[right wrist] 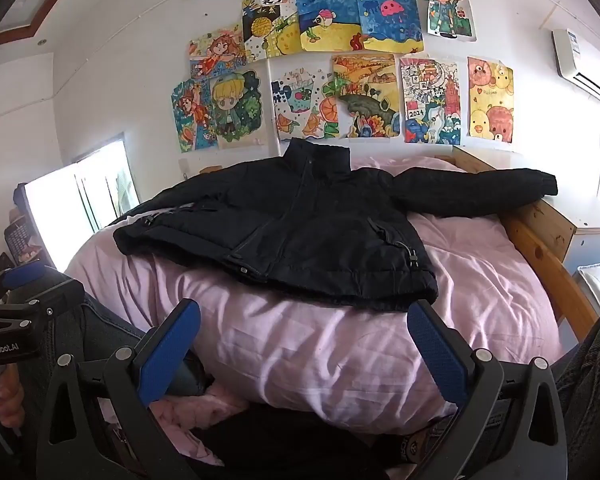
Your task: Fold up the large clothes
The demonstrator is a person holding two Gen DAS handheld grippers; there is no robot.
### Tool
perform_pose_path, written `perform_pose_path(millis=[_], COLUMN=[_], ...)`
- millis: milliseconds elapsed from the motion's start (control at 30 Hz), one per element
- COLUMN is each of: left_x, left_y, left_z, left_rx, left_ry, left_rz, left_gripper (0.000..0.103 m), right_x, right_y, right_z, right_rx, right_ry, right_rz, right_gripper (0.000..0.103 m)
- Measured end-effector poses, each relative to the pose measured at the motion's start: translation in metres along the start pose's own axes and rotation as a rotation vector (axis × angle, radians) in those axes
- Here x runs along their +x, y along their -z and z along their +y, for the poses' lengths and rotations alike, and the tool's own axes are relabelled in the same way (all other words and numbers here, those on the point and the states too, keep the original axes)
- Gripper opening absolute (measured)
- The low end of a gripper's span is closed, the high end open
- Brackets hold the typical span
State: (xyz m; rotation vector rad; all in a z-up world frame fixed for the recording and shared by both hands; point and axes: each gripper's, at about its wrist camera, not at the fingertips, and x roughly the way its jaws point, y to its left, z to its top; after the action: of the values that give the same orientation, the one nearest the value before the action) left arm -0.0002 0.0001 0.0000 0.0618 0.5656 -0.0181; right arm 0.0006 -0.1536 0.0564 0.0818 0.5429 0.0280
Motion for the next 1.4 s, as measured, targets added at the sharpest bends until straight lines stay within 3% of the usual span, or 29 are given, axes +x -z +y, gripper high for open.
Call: perform_pose_path(millis=[1400], left_x=[-0.0031], left_y=[0.001], left_z=[0.0024], left_rx=[-0.011], left_ry=[-0.004], left_rz=[-0.004], left_gripper=[0.103], right_x=[0.0034], right_y=[-0.0002], right_z=[0.0006], right_rx=[0.001], right_ry=[0.001], right_rz=[0.003], right_gripper=[0.102])
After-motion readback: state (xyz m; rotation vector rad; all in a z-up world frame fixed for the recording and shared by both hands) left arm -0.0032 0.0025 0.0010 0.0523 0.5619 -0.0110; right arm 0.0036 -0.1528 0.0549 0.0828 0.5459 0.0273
